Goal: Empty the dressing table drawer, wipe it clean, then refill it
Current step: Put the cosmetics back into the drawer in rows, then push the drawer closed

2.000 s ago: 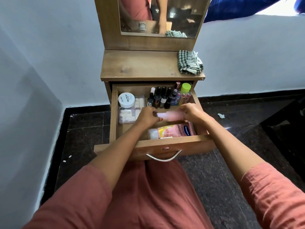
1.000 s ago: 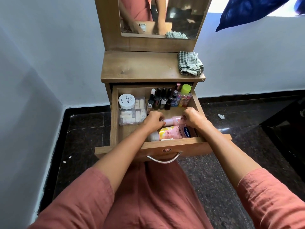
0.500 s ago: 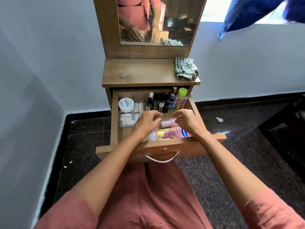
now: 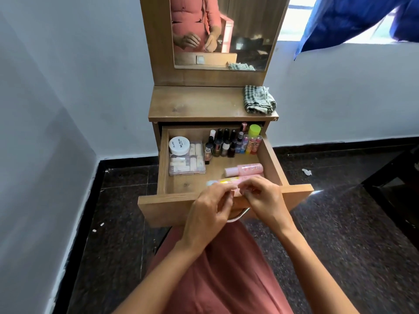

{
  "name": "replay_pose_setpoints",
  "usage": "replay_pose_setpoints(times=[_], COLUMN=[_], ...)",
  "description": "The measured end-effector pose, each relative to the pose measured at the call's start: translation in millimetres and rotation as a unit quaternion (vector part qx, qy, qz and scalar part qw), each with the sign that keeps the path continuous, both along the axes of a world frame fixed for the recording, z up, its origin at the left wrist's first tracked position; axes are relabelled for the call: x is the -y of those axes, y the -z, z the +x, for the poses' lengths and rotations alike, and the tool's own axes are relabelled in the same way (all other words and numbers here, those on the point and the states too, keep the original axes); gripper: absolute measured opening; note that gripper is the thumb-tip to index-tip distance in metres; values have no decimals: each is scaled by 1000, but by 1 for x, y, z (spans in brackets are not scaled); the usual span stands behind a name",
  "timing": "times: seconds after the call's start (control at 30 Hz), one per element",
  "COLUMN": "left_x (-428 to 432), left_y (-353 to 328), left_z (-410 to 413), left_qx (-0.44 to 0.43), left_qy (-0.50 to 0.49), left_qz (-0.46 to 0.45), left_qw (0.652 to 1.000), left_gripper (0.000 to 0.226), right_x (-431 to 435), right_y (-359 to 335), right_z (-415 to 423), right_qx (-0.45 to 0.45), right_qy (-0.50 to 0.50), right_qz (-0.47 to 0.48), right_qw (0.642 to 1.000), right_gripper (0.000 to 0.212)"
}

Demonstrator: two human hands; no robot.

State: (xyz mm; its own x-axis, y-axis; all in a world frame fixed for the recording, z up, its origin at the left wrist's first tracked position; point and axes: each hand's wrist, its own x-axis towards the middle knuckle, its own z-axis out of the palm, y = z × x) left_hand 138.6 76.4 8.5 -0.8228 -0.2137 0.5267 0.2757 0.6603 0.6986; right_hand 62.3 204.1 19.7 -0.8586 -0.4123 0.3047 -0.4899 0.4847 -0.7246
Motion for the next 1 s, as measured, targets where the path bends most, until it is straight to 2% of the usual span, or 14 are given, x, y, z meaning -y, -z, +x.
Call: replay_pose_setpoints(times=[0.2,0.3,0.37,0.43,0.5,0.7,1.0], left_x=[-5,-4,-2,0,0,-6,-5], left_y=[38,52,62,70,73,67,69], left_z=[12,14,15,14,14,19,17], left_qx=[79,101,113,121,131,160,153], left_qy=[-36,-53,-64,-71,-71,-92,-102], left_qz=[-62,-155,-204,-227,-232,-227,-227], left_qw=[994,981,970,964,961,956,956], left_gripper=[21,23,26,17,10,21,25], right_x=[-12,-16,-16,-14,-10,-5,-1], right_y=[29,50,58,63,66,69,74], right_z=[27,34,37,40,42,45,43], right_qx=[4,-13,-6,-15,-55,-79,-29], right_qy=[-17,-18,-16,-7,8,42,44], right_qz=[25,109,163,186,195,200,187], right_qw=[1000,994,987,982,979,976,981], right_gripper=[20,12,21,22,15,10,11])
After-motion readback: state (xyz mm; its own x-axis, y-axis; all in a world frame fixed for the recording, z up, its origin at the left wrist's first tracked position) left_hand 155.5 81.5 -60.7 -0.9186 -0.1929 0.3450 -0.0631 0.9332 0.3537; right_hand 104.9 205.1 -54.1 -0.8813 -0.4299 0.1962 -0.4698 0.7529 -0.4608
